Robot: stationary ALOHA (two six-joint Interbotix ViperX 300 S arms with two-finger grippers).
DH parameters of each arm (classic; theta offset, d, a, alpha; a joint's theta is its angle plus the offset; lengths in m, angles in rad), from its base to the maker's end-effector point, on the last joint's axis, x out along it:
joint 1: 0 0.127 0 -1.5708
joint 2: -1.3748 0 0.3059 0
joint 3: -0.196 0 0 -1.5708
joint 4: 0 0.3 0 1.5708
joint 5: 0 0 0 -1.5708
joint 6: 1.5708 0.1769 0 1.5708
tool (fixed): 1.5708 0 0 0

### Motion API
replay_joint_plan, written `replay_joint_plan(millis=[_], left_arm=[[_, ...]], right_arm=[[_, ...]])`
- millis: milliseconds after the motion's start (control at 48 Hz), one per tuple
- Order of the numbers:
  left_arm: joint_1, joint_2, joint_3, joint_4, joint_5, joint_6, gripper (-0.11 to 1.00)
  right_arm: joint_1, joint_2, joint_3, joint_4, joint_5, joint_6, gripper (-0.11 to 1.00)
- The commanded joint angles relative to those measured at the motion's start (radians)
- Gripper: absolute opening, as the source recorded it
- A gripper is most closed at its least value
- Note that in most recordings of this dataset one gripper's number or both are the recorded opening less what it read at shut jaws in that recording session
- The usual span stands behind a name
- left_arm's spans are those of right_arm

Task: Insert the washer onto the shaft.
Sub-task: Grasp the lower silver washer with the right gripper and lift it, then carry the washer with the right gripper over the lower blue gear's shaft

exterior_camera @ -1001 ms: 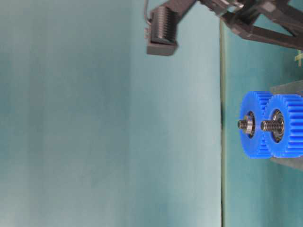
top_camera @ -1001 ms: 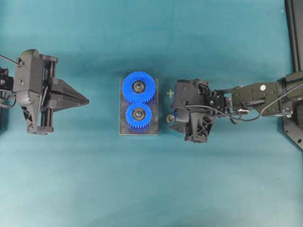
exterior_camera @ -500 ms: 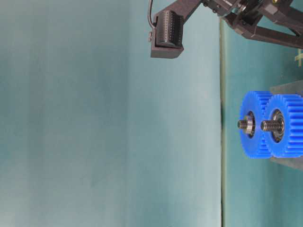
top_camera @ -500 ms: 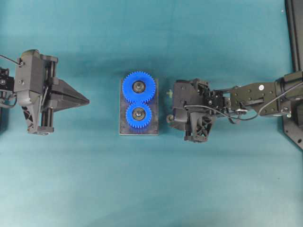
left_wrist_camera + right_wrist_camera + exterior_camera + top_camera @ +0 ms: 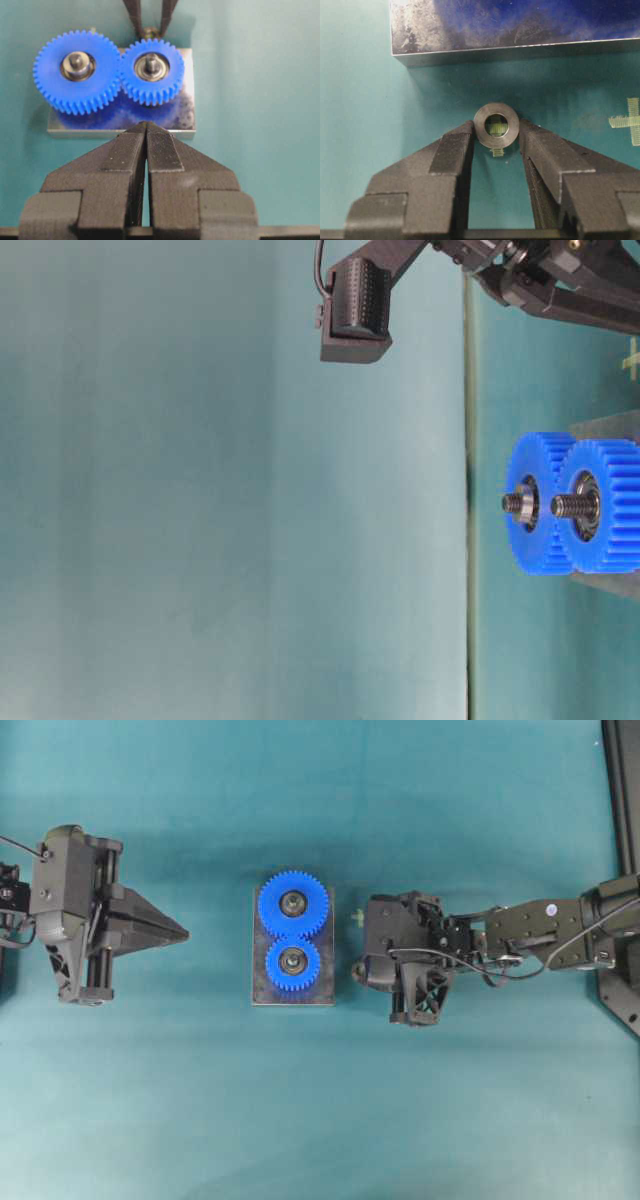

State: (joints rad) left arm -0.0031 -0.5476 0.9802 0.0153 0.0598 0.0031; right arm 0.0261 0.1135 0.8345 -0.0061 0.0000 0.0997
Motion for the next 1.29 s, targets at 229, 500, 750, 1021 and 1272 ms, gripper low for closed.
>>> replay_joint_plan(millis=[229, 500, 750, 1021, 1272], left_arm=[[-0.002, -0.003, -0.018, 0.003, -0.012, -0.002, 0.00], [-0.002, -0.003, -0.020, 0.003, -0.017, -0.002, 0.00], [-0.003, 0.000, -0.026, 0.003, -0.018, 0.000, 0.00], [-0.002, 0.000, -0.026, 0.003, -0.018, 0.000, 0.00], [-0.005, -0.002, -0.026, 0.003, -0.018, 0.002, 0.00]], right_arm=[[0.028, -0.046, -0.018, -0.002, 0.058, 0.009, 0.34], [0.028, -0.150, -0.048, -0.003, 0.144, 0.009, 0.32], [0.026, -0.166, -0.101, -0.017, 0.160, 0.003, 0.32], [0.008, -0.127, -0.221, -0.038, 0.189, -0.014, 0.32], [-0.002, -0.081, -0.284, -0.038, 0.192, -0.061, 0.32]])
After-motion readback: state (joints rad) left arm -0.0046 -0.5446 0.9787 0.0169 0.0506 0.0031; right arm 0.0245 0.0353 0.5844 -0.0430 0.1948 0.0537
